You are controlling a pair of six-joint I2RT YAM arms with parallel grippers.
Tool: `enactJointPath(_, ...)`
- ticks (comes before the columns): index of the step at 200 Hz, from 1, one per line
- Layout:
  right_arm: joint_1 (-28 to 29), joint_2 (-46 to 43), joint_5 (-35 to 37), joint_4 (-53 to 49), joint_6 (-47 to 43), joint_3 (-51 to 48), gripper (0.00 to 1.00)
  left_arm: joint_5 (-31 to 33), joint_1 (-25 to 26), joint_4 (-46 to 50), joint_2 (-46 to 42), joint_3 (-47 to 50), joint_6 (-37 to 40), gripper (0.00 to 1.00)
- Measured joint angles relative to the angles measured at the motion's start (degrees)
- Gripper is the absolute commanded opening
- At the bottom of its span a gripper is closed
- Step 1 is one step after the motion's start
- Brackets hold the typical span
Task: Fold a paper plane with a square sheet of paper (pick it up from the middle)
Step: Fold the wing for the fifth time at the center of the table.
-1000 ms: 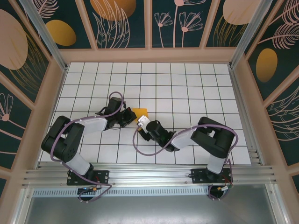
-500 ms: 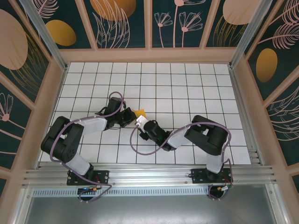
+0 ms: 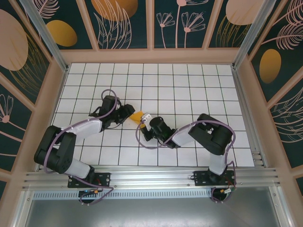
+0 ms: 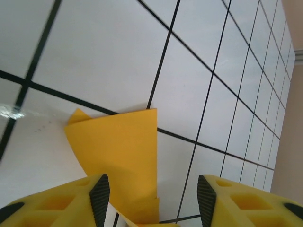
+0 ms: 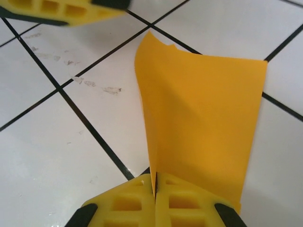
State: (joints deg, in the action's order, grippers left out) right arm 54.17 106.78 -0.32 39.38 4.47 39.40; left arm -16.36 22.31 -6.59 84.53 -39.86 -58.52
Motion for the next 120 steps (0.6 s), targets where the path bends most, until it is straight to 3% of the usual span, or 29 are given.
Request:
enactJointPath(75, -6.0, 0.6, -13.9, -5.0, 11.0, 5.2, 0.00, 1.0, -0.9, -0.2, -3.4, 4.1, 2.8, 0.59)
enactJointPath(120, -7.8, 2.5, -19.4, -5.3, 17.5, 6.3, 0.00, -1.5, -0.9, -3.4, -3.9, 6.2, 4.6, 0.45)
